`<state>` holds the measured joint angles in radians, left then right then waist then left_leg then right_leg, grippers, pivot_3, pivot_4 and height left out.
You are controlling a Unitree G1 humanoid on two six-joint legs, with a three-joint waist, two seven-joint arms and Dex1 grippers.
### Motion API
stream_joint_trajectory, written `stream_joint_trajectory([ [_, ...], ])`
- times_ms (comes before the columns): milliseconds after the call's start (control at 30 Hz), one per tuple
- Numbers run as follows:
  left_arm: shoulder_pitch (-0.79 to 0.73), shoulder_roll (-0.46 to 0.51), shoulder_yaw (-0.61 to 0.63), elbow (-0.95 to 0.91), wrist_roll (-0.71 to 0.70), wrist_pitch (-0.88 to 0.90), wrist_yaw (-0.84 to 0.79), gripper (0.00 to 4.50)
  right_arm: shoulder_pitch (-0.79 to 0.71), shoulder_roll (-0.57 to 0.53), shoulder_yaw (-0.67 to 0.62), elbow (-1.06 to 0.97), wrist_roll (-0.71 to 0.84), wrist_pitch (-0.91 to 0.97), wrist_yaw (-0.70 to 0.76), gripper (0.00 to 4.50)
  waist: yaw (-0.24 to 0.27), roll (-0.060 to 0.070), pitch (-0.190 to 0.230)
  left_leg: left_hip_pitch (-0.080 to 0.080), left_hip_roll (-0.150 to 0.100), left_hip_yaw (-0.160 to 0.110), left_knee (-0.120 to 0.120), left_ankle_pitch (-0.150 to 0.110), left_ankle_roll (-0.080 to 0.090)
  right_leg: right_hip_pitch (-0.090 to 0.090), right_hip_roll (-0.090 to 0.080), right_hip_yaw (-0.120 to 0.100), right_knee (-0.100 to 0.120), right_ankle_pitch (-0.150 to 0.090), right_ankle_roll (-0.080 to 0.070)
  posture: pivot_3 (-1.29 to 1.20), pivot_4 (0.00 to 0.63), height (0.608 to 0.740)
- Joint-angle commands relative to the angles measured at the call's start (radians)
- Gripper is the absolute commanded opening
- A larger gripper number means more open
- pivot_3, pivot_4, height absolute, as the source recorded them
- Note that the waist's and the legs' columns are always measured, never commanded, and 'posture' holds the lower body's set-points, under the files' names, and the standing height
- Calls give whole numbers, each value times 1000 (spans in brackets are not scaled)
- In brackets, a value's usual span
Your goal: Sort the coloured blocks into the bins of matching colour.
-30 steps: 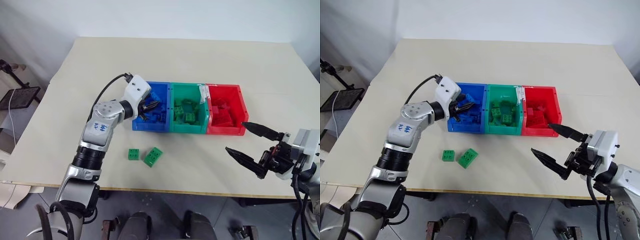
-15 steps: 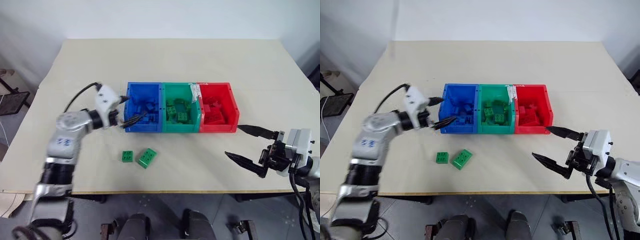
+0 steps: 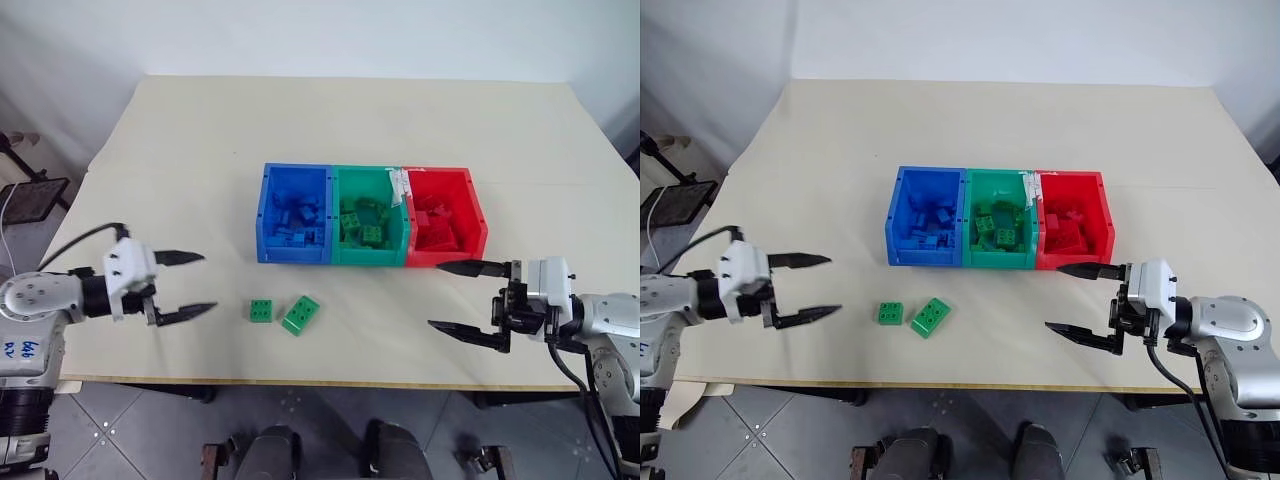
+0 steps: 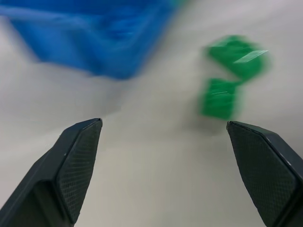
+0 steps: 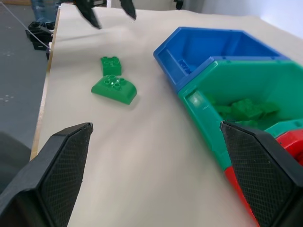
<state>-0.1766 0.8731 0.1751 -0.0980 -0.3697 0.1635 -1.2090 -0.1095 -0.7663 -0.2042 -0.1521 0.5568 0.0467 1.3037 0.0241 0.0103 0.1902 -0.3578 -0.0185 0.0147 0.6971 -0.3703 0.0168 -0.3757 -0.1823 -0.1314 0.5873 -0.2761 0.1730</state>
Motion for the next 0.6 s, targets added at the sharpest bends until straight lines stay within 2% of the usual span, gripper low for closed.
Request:
stream_joint_trajectory([
  [33, 9, -10, -84, -254, -34, 223, 120, 4477, 22, -18, -29, -22, 8, 1, -5, 4500, 1, 0, 0, 0, 0, 0, 0, 0, 0, 0, 0, 0, 0, 0, 0, 0, 150, 740],
  [233, -67, -47, -202, -470, -40, 611, 348, 4477, 49, -15, -25, -54, 10, 11, -32, 4500, 0, 0, 0, 0, 0, -1, 1, 0, 0, 0, 0, 2, 1, 0, 0, 0, 150, 740],
  [333, -212, -98, -331, -503, 0, 843, 478, 4477, 61, -14, -19, -74, 14, 19, -38, 4500, 7, 0, 0, 1, 0, -2, 1, 0, 0, 1, 0, 2, 1, 0, 0, 0, 150, 740],
  [500, -328, -177, -495, -454, 48, 969, 566, 4477, 63, -15, -6, -95, 4, 16, -38, 4500, 3, 0, 0, 1, 0, -2, 1, 0, 0, 1, 0, 3, 0, 0, 0, 0, 150, 740],
  [600, -363, -161, -565, -430, 72, 1008, 573, 4477, 78, -14, -8, -121, 4, 20, -50, 4500, 1, 0, 0, 0, 0, -2, 0, 0, 0, 0, 1, 3, 0, 0, 0, 0, 150, 740],
])
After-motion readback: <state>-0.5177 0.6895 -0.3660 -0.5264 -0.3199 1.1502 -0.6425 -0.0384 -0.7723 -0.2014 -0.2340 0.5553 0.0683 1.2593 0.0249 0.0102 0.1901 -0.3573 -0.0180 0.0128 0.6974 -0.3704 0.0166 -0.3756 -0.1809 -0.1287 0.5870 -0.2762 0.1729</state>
